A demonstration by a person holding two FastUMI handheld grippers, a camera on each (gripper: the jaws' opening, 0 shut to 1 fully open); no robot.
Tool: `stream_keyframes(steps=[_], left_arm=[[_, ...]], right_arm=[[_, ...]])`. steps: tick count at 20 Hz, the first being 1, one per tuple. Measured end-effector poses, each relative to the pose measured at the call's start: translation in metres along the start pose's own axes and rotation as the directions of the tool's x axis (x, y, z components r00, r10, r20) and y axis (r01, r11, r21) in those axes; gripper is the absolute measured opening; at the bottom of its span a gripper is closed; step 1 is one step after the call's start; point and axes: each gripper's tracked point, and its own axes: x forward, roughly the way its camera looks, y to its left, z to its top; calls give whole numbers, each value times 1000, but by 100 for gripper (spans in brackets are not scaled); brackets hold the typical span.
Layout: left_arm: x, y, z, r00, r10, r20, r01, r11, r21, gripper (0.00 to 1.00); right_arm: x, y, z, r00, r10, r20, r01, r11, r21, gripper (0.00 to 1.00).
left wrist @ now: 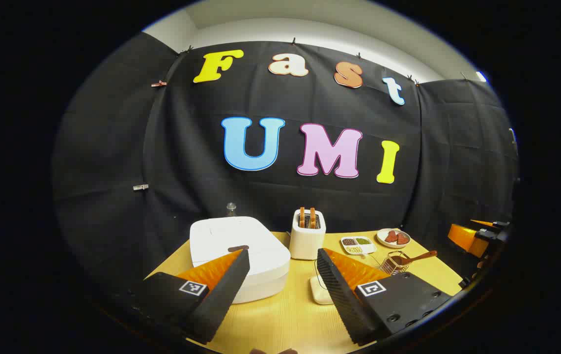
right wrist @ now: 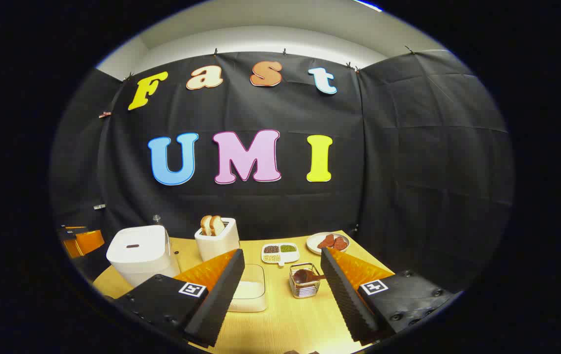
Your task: Close the left gripper, press the button to open the rice cooker; take a wooden spoon from the chopstick holder with the right hand, scoop a spoonful of rice and pour it into the rice cooker, then put the wooden spoon back into the chopstick holder.
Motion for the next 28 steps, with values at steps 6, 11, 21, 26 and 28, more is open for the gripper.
stream_keyframes(steps=[6, 11, 21, 26, 28], left_arm=[[6, -18, 1, 1000, 22, -5, -22, 1000, 15, 96], [8, -24, 3, 999, 51, -5, -51, 999, -7, 95], [24, -9, 21, 992, 126, 19, -125, 992, -25, 96], [38, 5, 39, 990, 141, 23, -140, 989, -42, 96], [48, 16, 48, 988, 150, 24, -148, 988, -43, 96]], right_arm=[[15, 6, -11, 996, 82, -37, -83, 996, -27, 98], [27, 6, 9, 993, 122, 2, -121, 992, -35, 98], [48, 19, 35, 971, 229, 66, -221, 970, -102, 98], [50, 24, 47, 961, 267, 77, -259, 961, -100, 99], [52, 21, 51, 962, 263, 78, -255, 962, -93, 99]])
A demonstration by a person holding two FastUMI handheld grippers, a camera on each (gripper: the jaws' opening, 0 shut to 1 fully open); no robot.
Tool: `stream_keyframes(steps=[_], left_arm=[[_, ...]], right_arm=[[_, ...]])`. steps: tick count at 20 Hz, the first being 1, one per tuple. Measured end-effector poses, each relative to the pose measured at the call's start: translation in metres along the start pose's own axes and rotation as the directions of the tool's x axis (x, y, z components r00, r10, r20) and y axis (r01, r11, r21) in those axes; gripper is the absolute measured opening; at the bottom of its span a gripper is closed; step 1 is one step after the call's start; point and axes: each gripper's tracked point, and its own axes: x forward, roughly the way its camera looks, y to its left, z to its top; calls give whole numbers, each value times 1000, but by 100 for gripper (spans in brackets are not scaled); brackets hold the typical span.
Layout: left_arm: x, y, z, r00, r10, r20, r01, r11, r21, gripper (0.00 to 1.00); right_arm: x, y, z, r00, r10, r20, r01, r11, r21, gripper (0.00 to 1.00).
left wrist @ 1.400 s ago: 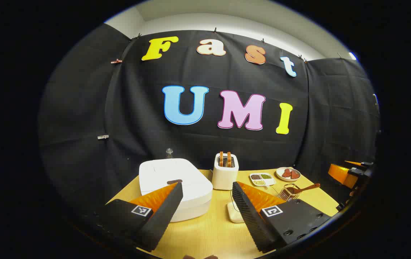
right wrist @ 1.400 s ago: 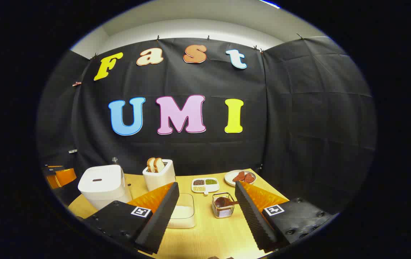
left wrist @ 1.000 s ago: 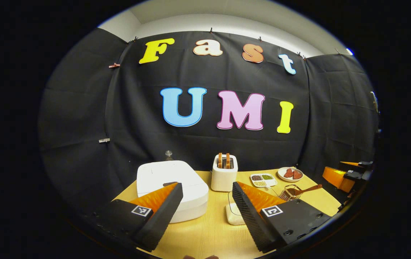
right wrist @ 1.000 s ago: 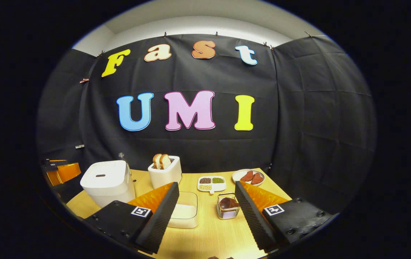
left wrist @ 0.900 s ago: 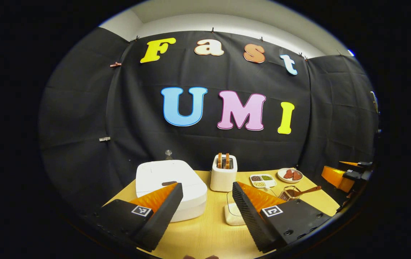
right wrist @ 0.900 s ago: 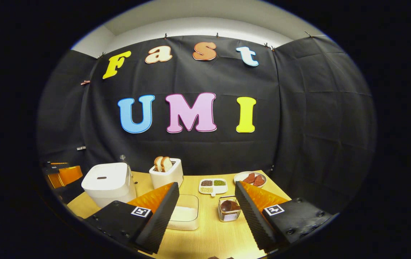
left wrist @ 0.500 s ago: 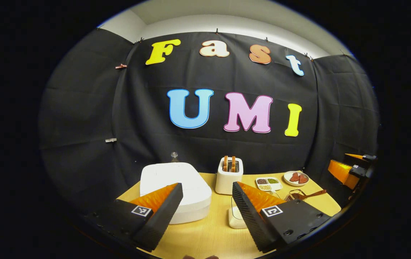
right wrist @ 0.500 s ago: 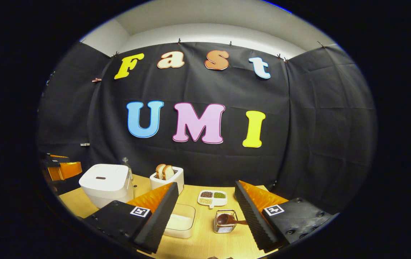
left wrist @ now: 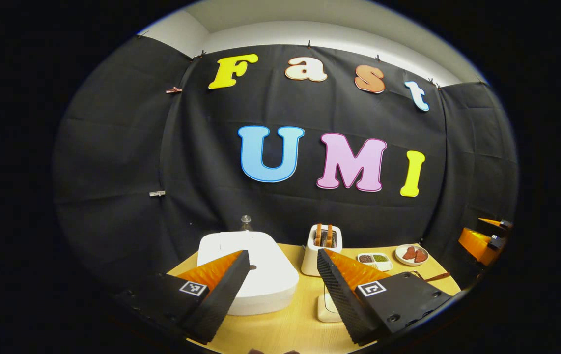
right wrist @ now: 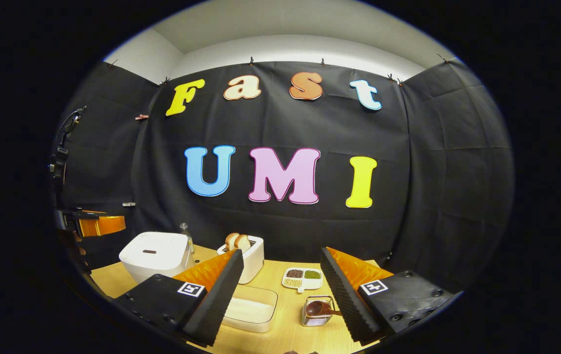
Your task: Close the left gripper, press the button to open the rice cooker; take a wooden spoon from the chopstick holder with the right hand, scoop a spoonful of rice and pour it into the rice cooker, then put the wooden spoon back into the chopstick holder.
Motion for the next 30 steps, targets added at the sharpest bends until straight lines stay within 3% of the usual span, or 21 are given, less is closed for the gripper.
stream_keyframes(steps=[3, 6, 8, 9, 12, 15, 17, 19, 21, 30], left_arm=[[19, 6, 8, 999, -26, -29, 25, 1000, -9, 94], [42, 13, 7, 996, -45, -77, 43, 999, -32, 85], [56, 19, 4, 993, -47, -109, 42, 998, -44, 73], [63, 24, 1, 991, -46, -126, 40, 998, -50, 61], [83, 37, -12, 983, -38, -181, 25, 997, -71, 46], [104, 49, -31, 971, -30, -237, 6, 995, -103, 16], [117, 58, -48, 961, -20, -277, -20, 990, -143, 9], [130, 68, -72, 942, -5, -337, -63, 980, -190, 7], [138, 63, -97, 916, -40, -398, -58, 971, -232, 7], [166, 82, -137, 887, 13, -462, -115, 975, -193, 7]], right_arm=[[1, -9, -1, 1000, -22, -8, 22, 1000, 12, 99], [-2, -19, -6, 999, -45, -26, 45, 999, 14, 99], [-5, -28, -11, 997, -63, -38, 63, 998, 9, 99], [-7, -32, -13, 996, -73, -45, 74, 997, 8, 99], [-15, -46, -21, 992, -109, -67, 110, 994, 8, 99], [-21, -60, -26, 985, -147, -86, 148, 989, 13, 99], [-26, -68, -28, 981, -172, -92, 174, 985, 18, 99], [-32, -76, -30, 976, -196, -98, 199, 980, 19, 99], [-39, -83, -33, 970, -217, -104, 220, 975, 17, 99], [-65, -103, -60, 943, -286, -169, 295, 955, 33, 99]])
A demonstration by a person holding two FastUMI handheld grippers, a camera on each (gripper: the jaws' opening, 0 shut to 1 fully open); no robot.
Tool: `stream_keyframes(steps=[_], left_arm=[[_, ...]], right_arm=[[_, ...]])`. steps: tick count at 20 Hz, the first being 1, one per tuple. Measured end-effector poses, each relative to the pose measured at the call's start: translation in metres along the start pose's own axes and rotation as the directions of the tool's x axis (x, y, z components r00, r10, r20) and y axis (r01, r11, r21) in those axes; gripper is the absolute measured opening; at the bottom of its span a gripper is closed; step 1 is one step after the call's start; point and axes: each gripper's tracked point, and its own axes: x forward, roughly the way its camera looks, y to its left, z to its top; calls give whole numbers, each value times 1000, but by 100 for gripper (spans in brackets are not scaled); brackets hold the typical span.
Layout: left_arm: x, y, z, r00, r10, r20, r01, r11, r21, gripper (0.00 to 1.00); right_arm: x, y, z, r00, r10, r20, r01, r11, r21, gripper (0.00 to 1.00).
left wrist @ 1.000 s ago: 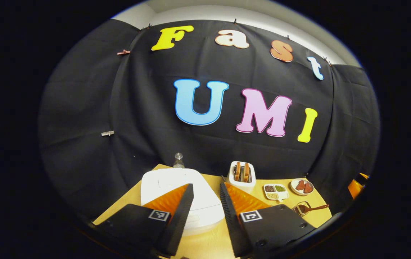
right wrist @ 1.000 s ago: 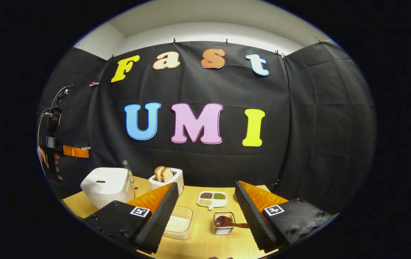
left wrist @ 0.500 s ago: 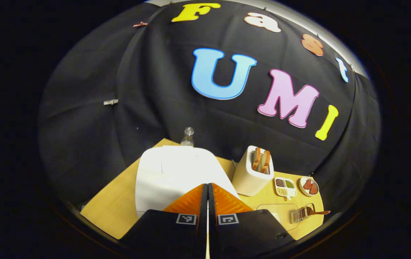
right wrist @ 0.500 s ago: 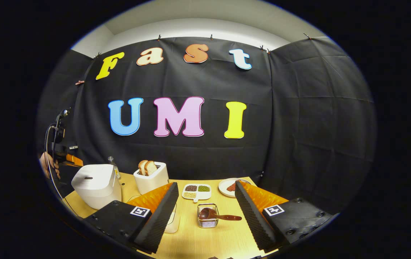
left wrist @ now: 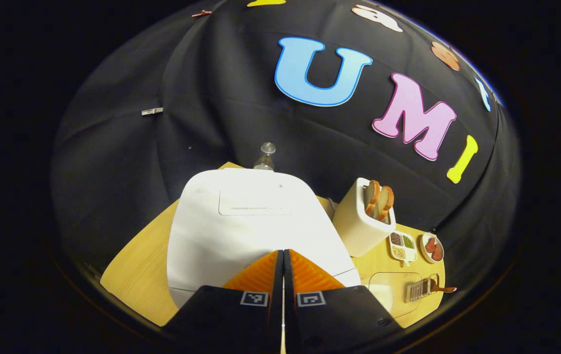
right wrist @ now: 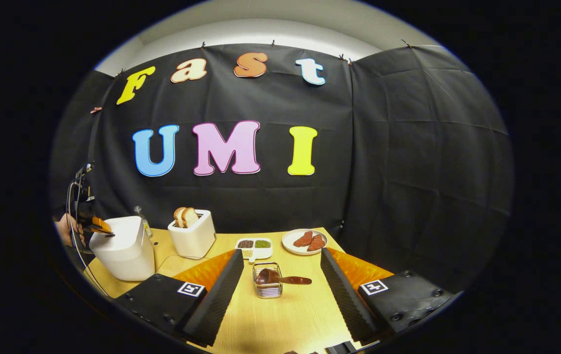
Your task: Close the left gripper, press the button to open the rice cooker; take a wooden spoon from the chopstick holder with the right hand, scoop a spoonful of rice and pour it into the rice cooker, then put the wooden spoon back into the chopstick holder.
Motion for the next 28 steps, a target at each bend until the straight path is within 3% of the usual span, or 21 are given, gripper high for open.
stream_keyframes(steps=[5, 12, 14, 18, 21, 25, 28], left_arm=[[2, 0, -5, 1000, 9, 10, -10, 1000, 11, 8], [-2, -2, -3, 999, 50, 21, -51, 995, 81, 8], [-17, -9, 18, 993, 49, 107, -61, 992, 115, 8], [-74, -23, 86, 939, 51, 339, -115, 978, 172, 8], [-123, -47, 103, 900, 17, 436, -119, 971, 207, 7], [-182, -80, 90, 866, -35, 499, -64, 982, 180, 8], [-208, -99, 68, 865, -61, 499, -35, 983, 182, 10]], right_arm=[[-2, -5, -3, 1000, -9, -2, 9, 1000, 17, 99], [-1, 8, -14, 999, 44, -27, -44, 999, 22, 99], [3, 7, -12, 998, 54, -21, -53, 998, 17, 99], [16, 6, -9, 997, 75, -14, -74, 997, 12, 99], [28, 5, -8, 996, 88, -7, -88, 996, 6, 99], [40, 6, -18, 993, 118, -27, -118, 993, 15, 99], [48, 5, -35, 989, 138, -57, -137, 990, 37, 99]])
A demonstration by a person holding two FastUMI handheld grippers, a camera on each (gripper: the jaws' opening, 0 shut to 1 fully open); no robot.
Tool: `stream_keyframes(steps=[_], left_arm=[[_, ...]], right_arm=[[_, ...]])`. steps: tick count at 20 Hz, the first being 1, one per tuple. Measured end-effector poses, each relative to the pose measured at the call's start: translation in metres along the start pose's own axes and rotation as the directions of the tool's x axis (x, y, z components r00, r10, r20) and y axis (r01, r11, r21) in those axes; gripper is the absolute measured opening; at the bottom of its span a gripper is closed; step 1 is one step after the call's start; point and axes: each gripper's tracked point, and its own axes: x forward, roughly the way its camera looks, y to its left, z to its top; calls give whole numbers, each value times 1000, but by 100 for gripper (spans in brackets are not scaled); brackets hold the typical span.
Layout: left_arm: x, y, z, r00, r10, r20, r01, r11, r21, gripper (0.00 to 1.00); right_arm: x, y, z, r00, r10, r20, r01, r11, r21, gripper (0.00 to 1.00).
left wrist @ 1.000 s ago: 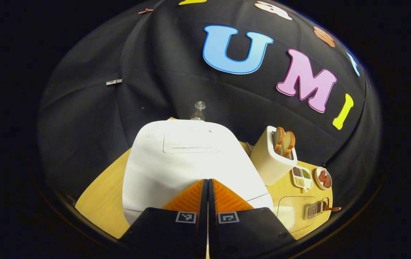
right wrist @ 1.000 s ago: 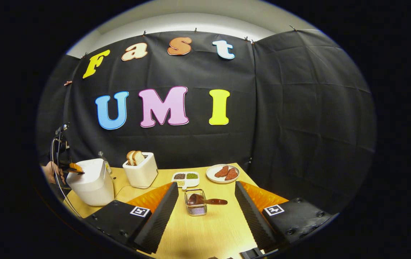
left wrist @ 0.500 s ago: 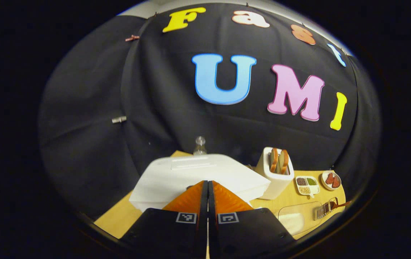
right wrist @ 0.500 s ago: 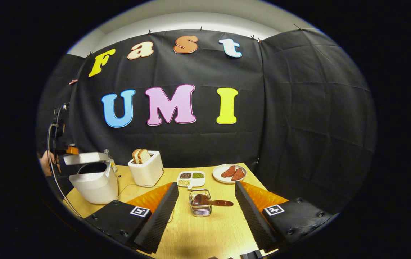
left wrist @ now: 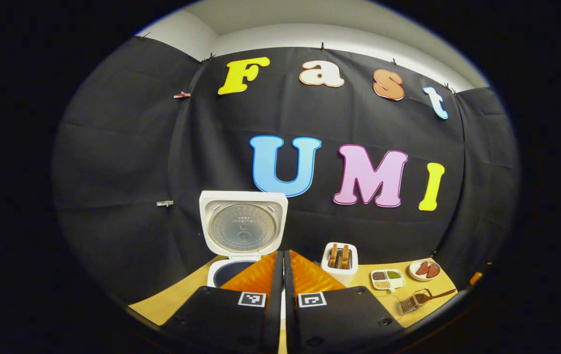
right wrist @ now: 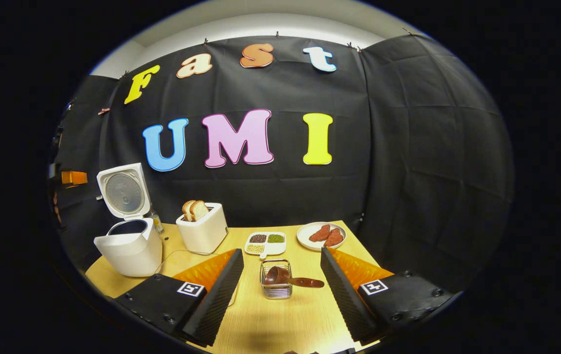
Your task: Close the left gripper, press the button to open the rice cooker; take a wooden spoon from the chopstick holder with the right hand, scoop a spoonful of rice and pour it into the rice cooker, then put the wooden spoon back into the chopstick holder.
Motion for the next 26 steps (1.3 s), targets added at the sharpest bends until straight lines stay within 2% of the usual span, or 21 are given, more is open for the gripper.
stream_keyframes(steps=[1, 2, 6, 7, 15, 23, 26], left_arm=[[-8, -7, -2, 1000, -2, 3, 2, 1000, 5, 12], [-15, -13, -2, 1000, -6, 4, 6, 1000, 12, 18], [-33, -45, -9, 999, -42, 15, 42, 999, 10, 94], [-34, -54, -14, 999, -46, 5, 46, 999, -2, 98], [-47, -94, -58, 997, -18, -69, 19, 1000, 15, 95], [-53, -116, -91, 985, -12, -173, 30, 994, 104, 96], [-51, -124, -94, 981, -15, -192, 40, 992, 123, 96]], right_arm=[[3, -1, -7, 1000, 8, -17, -8, 1000, 16, 99], [4, -2, -14, 999, 16, -31, -15, 999, 32, 99], [15, -14, -41, 997, 25, -68, -20, 997, 72, 98], [19, -18, -49, 997, 29, -77, -23, 996, 83, 98], [58, -54, -112, 989, 10, -149, 23, 975, 219, 99], [114, -46, -128, 993, 33, -115, 6, 947, 320, 99], [135, -35, -130, 993, 46, -107, -6, 938, 347, 95]])
